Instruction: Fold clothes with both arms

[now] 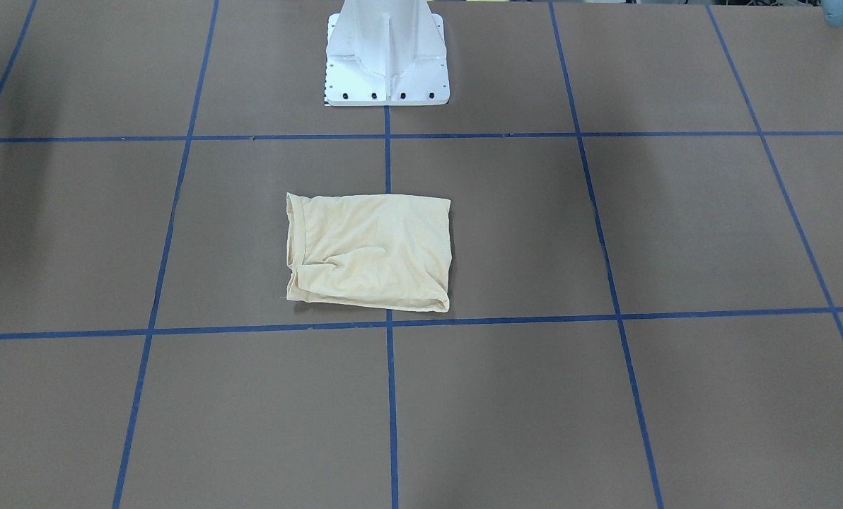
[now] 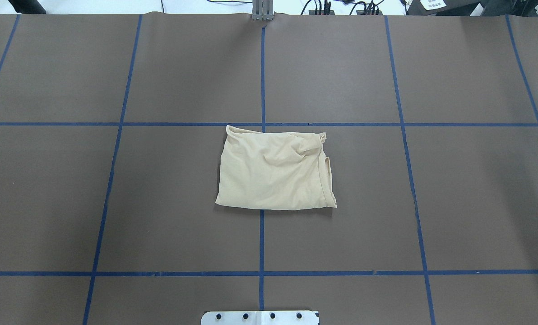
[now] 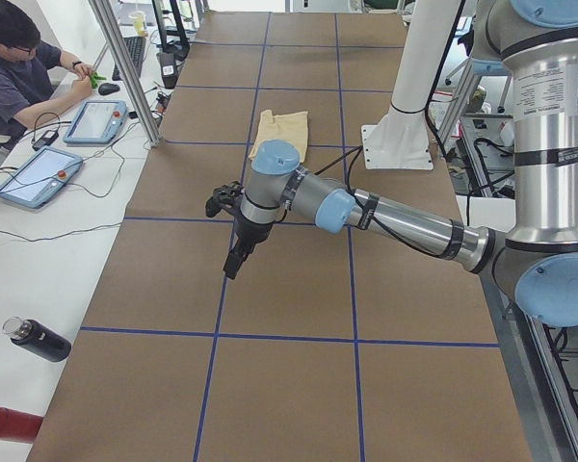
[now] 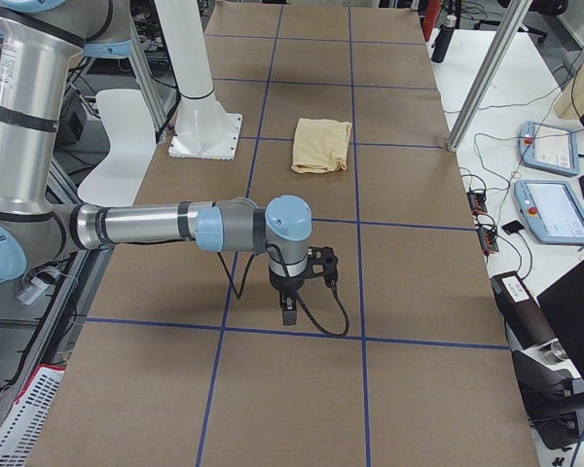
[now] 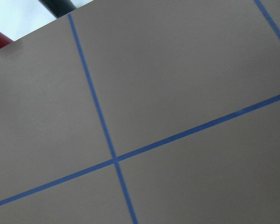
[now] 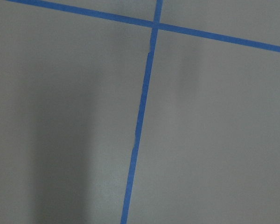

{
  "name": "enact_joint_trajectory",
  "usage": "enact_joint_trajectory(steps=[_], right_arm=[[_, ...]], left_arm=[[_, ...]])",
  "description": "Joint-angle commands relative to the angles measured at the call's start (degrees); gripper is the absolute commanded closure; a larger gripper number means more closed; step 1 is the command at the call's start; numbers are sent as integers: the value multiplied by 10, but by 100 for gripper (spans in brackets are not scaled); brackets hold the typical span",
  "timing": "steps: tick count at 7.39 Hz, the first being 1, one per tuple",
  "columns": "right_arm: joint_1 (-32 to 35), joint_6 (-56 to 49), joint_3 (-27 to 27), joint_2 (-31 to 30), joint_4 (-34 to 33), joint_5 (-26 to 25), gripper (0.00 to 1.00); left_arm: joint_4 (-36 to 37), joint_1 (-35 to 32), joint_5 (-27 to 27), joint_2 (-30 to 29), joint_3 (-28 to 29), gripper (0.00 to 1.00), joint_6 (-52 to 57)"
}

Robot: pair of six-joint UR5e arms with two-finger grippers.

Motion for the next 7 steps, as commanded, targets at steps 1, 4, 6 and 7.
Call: enact_joint_trajectory(steps=[1,4,6,7], right_arm=[[0,0,-2,2,0,1,0],[0,0,-2,2,0,2,0],[0,0,-2,1,0,3,0],[0,0,-2,1,0,4,0]], left_arm=[[-6,-86,-46,11,95,0,112],[46,-114,-140,44,121,0,112],[112,-110,-139,42,84,0,112],[159,-95,-137,38,51,0,111]])
